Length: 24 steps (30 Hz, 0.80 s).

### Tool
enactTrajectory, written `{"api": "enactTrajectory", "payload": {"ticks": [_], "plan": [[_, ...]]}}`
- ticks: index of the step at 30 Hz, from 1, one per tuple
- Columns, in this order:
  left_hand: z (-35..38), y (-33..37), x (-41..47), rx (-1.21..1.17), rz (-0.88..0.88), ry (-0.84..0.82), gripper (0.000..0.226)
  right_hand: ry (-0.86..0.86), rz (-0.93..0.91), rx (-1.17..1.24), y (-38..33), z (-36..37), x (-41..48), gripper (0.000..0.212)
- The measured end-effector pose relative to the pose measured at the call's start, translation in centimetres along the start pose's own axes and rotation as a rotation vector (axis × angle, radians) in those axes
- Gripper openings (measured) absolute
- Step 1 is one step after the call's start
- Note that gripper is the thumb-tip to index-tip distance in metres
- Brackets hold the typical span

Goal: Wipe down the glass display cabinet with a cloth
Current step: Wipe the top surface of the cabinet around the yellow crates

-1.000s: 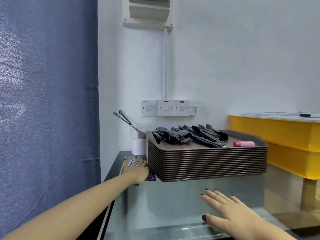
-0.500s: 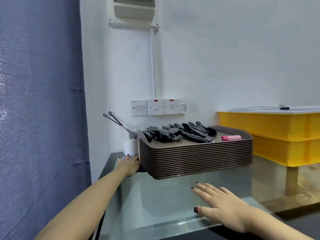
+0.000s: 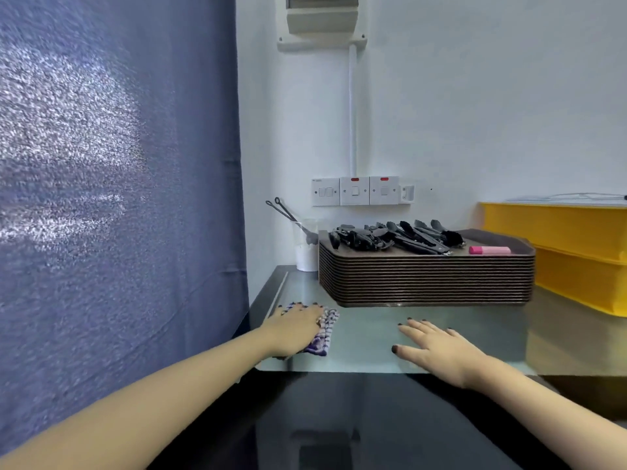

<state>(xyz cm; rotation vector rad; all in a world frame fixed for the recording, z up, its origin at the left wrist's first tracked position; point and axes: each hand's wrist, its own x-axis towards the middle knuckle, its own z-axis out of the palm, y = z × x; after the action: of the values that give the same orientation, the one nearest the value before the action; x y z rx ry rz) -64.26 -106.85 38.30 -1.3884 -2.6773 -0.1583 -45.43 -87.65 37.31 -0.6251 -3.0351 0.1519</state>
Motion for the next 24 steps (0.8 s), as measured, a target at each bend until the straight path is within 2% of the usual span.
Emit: {"api": "enactTrajectory", "payload": {"ticks": [4, 7, 12, 18, 21, 24], "plan": [[-0.9, -0.2, -6.6, 0.040, -0.015, 0.003, 0.052, 0.013, -0.024, -0.003, -0.7, -0.5, -1.0, 0.056], [-1.4, -1.3, -10.5, 0.059, -0.081, 0.008, 0.051, 0.027, -0.111, -0.026, -0.4, -0.8, -2.6, 0.049], [-1.5, -1.7, -11.2, 0.038, -0.216, 0.019, 0.046, -0.021, -0.277, -0.004, 4.6, -1.0, -8.0, 0.051], [-1.6, 1.2, -6.5, 0.015, -0.528, 0.054, 0.037, 0.014, -0.075, 0.001, 12.7, -2.6, -12.8, 0.049], [-1.4, 6.2, -4.1, 0.042, -0.515, 0.031, 0.044, 0.051, -0.063, 0.038, 13.5, -2.2, -13.0, 0.048], [-0.5, 12.0, -2.7, 0.048, -0.388, 0.064, 0.046, 0.072, -0.092, 0.047, 13.4, -1.9, -12.7, 0.048]]}}
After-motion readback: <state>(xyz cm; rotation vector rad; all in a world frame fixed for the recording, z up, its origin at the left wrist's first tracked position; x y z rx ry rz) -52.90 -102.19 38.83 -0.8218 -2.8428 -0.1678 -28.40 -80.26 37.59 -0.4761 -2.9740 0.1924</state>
